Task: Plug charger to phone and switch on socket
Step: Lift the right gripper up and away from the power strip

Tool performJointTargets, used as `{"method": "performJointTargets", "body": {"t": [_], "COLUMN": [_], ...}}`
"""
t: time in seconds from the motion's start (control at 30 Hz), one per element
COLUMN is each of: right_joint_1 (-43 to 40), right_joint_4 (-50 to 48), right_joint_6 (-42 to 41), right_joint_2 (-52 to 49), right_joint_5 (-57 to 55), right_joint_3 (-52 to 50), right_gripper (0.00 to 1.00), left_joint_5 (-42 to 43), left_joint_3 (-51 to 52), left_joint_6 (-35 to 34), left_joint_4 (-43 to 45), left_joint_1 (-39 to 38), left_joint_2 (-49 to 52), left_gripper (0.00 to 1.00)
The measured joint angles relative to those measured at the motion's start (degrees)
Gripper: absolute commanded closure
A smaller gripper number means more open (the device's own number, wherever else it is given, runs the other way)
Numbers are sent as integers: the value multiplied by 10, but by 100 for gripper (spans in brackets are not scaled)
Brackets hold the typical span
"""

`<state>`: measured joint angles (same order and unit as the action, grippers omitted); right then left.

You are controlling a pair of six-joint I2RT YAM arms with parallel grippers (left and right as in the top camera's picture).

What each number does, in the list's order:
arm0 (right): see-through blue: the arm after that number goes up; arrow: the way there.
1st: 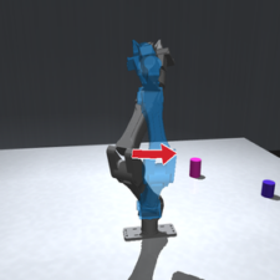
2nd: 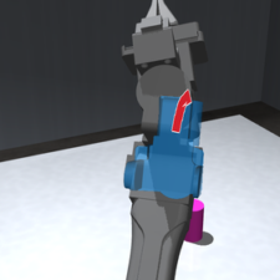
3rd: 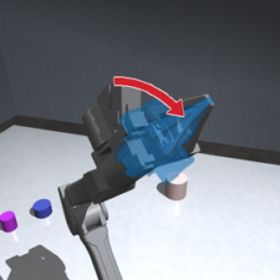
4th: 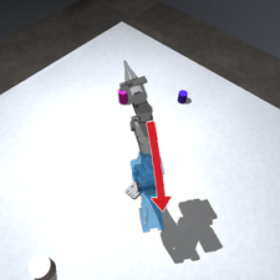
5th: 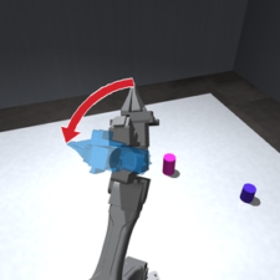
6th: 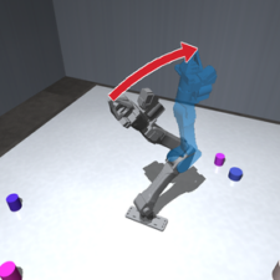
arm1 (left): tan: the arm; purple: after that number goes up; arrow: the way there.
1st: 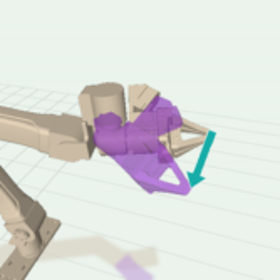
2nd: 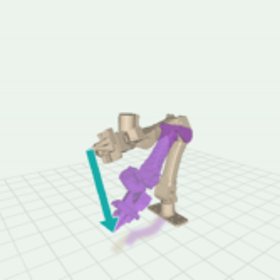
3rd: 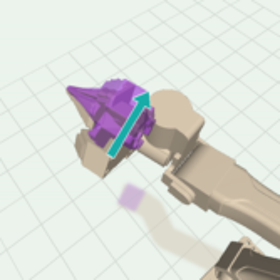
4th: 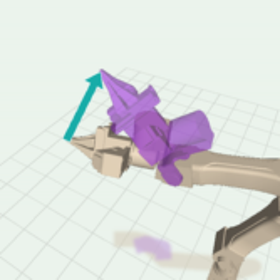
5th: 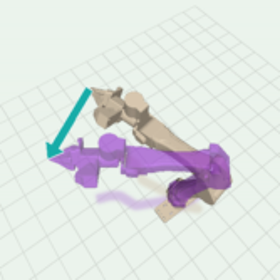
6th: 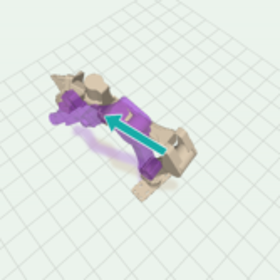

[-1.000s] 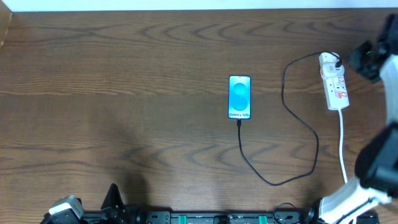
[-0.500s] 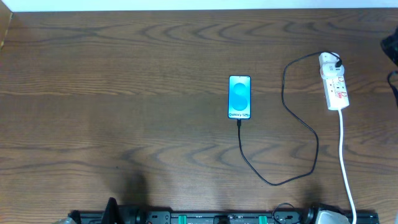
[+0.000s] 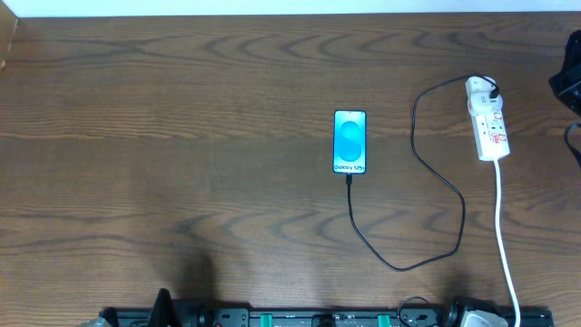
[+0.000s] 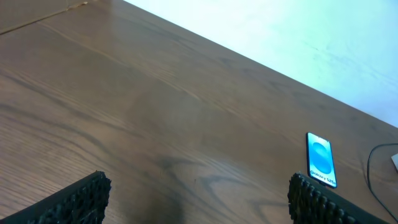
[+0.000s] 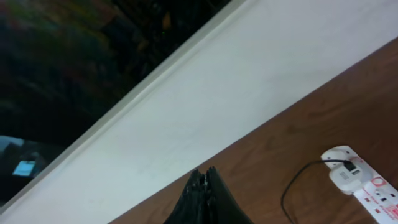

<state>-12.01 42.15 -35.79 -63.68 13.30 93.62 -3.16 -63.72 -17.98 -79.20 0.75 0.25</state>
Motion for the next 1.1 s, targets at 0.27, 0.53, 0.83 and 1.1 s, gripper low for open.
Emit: {"method": "performJointTargets", "body": {"t": [0.27,0.53,0.83,1.1], "right_joint_1": [0,0,0,0], "right_joint_4": [2,5,5,5], "right_joint_6": [0,0,0,0], "right_joint_2": [22,24,24,24], "right_joint_5": [11,13,13,13], "right_joint_3": [0,0,0,0], "right_gripper": [99,99,99,99], "left_joint_5": [0,0,0,0], "left_joint_3": [0,0,0,0], "left_joint_6": [0,0,0,0], "left_joint_4": [0,0,0,0], "left_joint_1": [0,0,0,0], "left_joint_2": [0,0,0,0], "left_gripper": [9,9,9,9]}}
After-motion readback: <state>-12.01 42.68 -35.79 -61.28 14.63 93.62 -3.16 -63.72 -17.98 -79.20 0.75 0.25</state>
